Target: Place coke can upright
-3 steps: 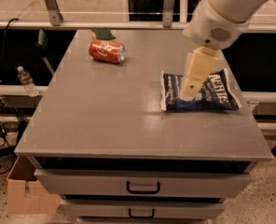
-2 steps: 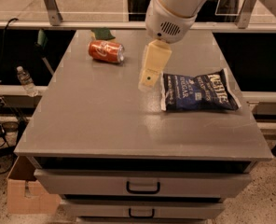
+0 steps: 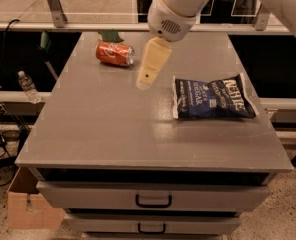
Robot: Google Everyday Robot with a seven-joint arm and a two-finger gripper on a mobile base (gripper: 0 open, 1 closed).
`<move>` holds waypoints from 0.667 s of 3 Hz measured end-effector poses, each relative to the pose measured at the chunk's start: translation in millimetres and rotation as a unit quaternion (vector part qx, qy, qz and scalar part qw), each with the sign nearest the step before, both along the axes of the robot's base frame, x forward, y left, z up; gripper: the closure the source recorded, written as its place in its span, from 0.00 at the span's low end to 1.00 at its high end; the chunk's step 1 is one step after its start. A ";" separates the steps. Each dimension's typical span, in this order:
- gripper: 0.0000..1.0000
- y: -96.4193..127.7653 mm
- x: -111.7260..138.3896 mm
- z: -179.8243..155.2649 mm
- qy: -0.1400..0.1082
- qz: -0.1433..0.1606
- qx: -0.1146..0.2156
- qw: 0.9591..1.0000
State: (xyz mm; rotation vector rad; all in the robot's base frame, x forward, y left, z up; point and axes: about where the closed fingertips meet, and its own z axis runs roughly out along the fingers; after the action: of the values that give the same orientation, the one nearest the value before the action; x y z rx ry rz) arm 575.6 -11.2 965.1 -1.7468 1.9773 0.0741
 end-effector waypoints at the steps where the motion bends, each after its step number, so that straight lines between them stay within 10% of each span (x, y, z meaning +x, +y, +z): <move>1: 0.00 21.1 43.2 0.4 -0.015 -0.036 0.031 0.999; 2: 0.00 49.8 83.5 4.6 -0.029 -0.067 0.063 0.995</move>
Offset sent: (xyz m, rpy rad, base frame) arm 0.1356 0.0847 0.0124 0.2140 -0.0943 -0.2179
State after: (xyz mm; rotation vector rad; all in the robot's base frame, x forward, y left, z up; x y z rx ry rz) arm 659.0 38.7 969.7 -1.5169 1.9968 0.0994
